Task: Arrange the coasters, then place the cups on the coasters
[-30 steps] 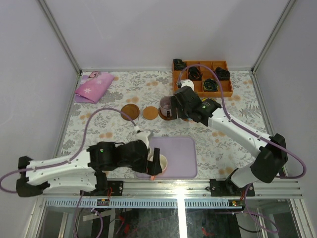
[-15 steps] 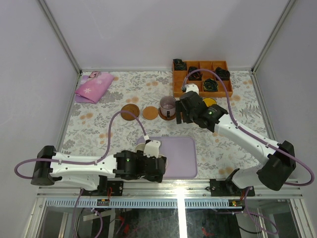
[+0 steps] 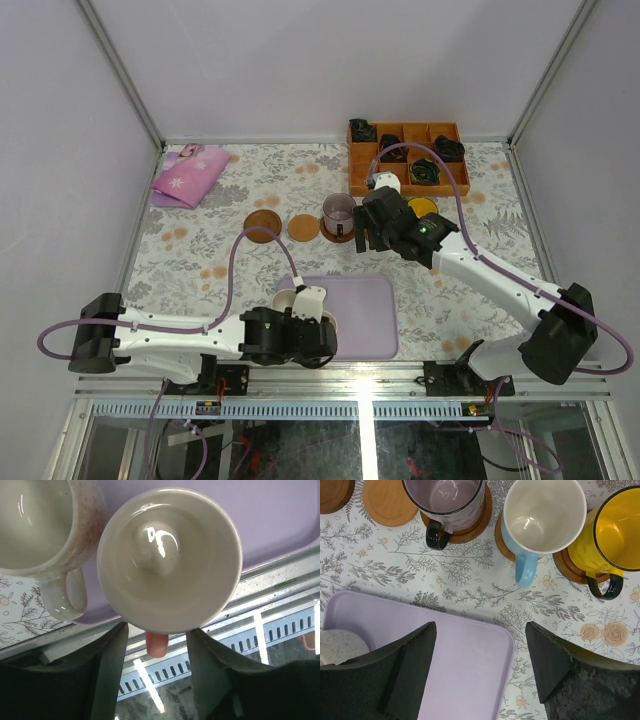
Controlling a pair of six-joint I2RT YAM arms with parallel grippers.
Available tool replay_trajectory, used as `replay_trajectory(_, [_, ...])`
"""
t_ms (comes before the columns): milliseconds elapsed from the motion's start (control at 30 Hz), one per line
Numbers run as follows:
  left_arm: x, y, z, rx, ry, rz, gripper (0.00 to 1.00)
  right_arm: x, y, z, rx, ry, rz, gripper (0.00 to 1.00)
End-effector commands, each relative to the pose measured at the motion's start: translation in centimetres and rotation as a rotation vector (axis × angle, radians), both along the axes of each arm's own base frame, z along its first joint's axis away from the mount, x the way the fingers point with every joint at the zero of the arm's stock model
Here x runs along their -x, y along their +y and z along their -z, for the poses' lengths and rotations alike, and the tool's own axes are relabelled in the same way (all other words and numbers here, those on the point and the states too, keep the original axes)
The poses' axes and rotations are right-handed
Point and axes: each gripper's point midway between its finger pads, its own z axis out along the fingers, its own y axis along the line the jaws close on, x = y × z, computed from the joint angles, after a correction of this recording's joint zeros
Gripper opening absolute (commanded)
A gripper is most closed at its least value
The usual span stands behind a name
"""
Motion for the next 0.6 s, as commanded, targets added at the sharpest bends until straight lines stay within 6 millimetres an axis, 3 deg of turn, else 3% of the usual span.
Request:
replay_trajectory(0, [-0.1, -0.6, 0.3, 0.033, -0.015, -0.002, 0.39, -0.2, 0.5, -0.6, -0.036, -0.013, -0.009, 0.79])
replay_trajectory(33, [-0.1, -0.6, 0.4, 0.038, -0.014, -0.001, 0.26, -0.1, 0.7, -0.4, -0.036, -0.006, -0.013, 0.8])
replay_trajectory(67, [0.0, -0.7, 0.4, 0.043, -0.013, 0.003, 0.19, -0.1, 0.7, -0.2, -0.034, 0.001, -0.016, 0.79])
replay_trajectory(200, [0.2, -0.7, 0.7, 0.036, -0.006, 0.022, 0.17, 0.0, 0.7, 0.0, -0.031, 0.008, -0.019, 0.8])
replay_trajectory(333, [0.3, -0.7, 0.7, 0.036, -0.004, 0.032, 0.0, 0.1, 0.7, 0.1, -0.029, 0.01, -0.02, 0.8])
replay_trajectory(567, [-0.8, -1.4, -1.4, 0.07, -0.099, 0.079, 0.0, -0.1, 0.3, -0.6, -0.033, -0.02, -0.006, 0.79])
